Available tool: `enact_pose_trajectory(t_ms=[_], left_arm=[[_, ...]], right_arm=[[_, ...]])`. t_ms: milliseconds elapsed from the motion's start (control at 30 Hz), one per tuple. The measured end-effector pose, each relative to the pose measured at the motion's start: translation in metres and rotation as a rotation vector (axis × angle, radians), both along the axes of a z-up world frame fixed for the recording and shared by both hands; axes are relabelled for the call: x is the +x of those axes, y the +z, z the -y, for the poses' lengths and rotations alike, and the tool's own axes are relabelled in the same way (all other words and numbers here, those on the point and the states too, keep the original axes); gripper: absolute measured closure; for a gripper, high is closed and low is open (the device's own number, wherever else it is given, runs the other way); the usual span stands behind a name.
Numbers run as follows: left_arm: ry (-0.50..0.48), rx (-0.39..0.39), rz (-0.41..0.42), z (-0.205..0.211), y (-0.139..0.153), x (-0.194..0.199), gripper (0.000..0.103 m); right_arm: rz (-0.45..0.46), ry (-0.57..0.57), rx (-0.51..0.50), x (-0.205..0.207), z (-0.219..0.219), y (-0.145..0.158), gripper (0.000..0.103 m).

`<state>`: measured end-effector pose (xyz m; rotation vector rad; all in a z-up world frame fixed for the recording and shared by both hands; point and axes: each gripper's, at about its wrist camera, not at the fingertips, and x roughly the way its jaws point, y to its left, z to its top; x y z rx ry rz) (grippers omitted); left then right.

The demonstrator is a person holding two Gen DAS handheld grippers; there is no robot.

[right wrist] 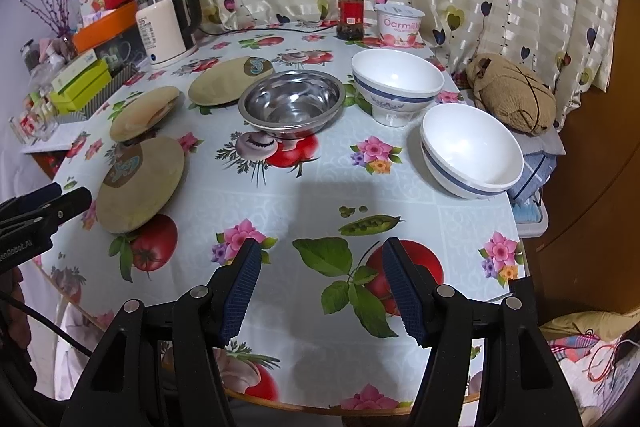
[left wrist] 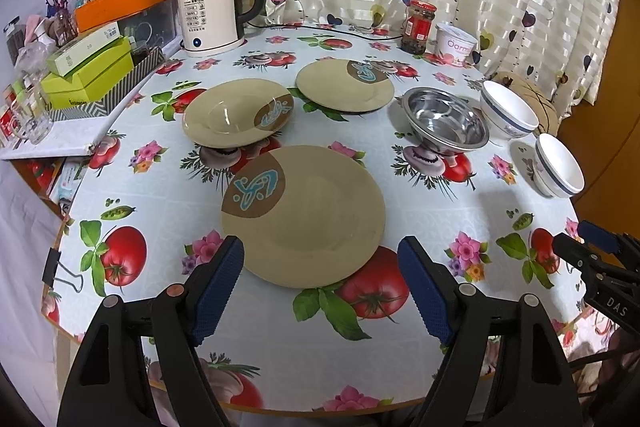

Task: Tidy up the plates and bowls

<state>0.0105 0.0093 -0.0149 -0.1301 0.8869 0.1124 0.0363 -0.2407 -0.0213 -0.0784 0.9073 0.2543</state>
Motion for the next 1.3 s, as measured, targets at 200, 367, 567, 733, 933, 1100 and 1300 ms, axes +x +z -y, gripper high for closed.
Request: enact_pose_trajectory(t_ms=[200, 367, 567, 733, 933, 1100, 1300], left_arm=[[-0.002, -0.001, 0.000, 0.000, 0.000, 0.002, 0.023], [0.002, -0.005, -0.006, 0.000, -0.001, 0.005, 0.023], [0.007, -0.010, -0.009, -0.003, -0.002, 0.008, 0.023], [0.008, -0.015, -0.010, -0.006, -0.004, 0.010, 0.023], [0.014, -0.022, -0.013, -0.012, -0.006, 0.011, 0.023], [0.017, -0.026, -0.012, -0.014, -0.006, 0.011, 0.023], [0.015, -0.032, -0.007, -0.016, -0.005, 0.012, 0.023]], right_arm=[[-0.002, 0.002, 0.000, 0.001, -0.001, 0.000, 0.040], [0.002, 0.006, 0.000, 0.003, -0.003, -0.001, 0.040], [0.002, 0.007, 0.000, 0.007, -0.004, -0.001, 0.040], [0.008, 0.013, -0.006, 0.005, -0.008, 0.003, 0.040], [0.005, 0.019, -0.012, 0.011, -0.010, 0.003, 0.040], [0.006, 0.025, -0.013, 0.014, -0.013, 0.005, 0.040], [0.011, 0.038, -0.017, 0.016, -0.019, 0.006, 0.040]])
